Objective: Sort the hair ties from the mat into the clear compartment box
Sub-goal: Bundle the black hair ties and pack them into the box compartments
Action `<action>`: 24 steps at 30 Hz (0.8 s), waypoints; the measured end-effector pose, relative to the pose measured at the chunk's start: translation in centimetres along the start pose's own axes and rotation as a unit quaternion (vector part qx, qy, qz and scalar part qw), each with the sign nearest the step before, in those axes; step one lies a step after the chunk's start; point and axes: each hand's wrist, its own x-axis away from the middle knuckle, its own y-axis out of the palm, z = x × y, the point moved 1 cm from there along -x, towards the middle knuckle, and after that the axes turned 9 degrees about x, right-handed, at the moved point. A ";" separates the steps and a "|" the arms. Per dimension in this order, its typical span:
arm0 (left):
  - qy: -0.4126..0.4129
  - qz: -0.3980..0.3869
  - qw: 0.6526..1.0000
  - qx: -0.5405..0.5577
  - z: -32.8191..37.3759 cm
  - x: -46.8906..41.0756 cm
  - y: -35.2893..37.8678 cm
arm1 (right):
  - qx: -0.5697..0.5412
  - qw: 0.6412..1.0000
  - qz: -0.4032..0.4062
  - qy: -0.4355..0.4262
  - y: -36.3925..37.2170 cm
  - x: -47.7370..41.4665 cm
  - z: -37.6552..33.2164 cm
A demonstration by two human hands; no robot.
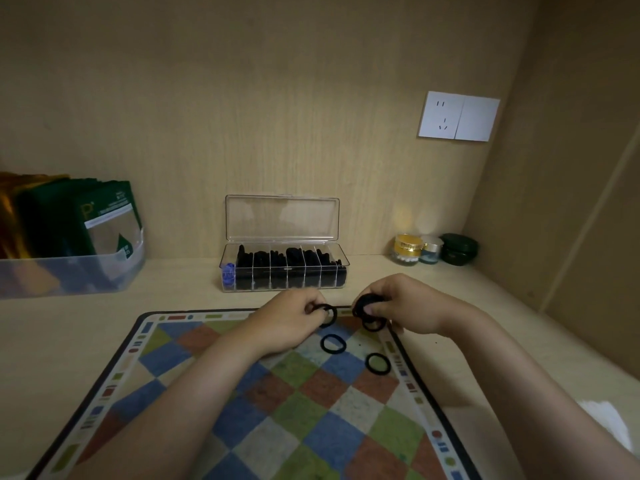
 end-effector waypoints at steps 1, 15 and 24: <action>0.004 -0.007 1.000 0.005 0.0 0.0 0.0 | -0.001 1.000 -0.030 0.000 -0.3 0.4 0.1; 0.055 -0.058 0.989 -0.122 0.2 -0.2 0.6 | 0.224 0.968 -0.116 0.001 0.9 1.3 -1.0; -0.050 0.031 0.995 0.076 -0.5 -2.8 -1.5 | -0.156 0.987 0.019 -0.034 0.3 -1.9 -1.2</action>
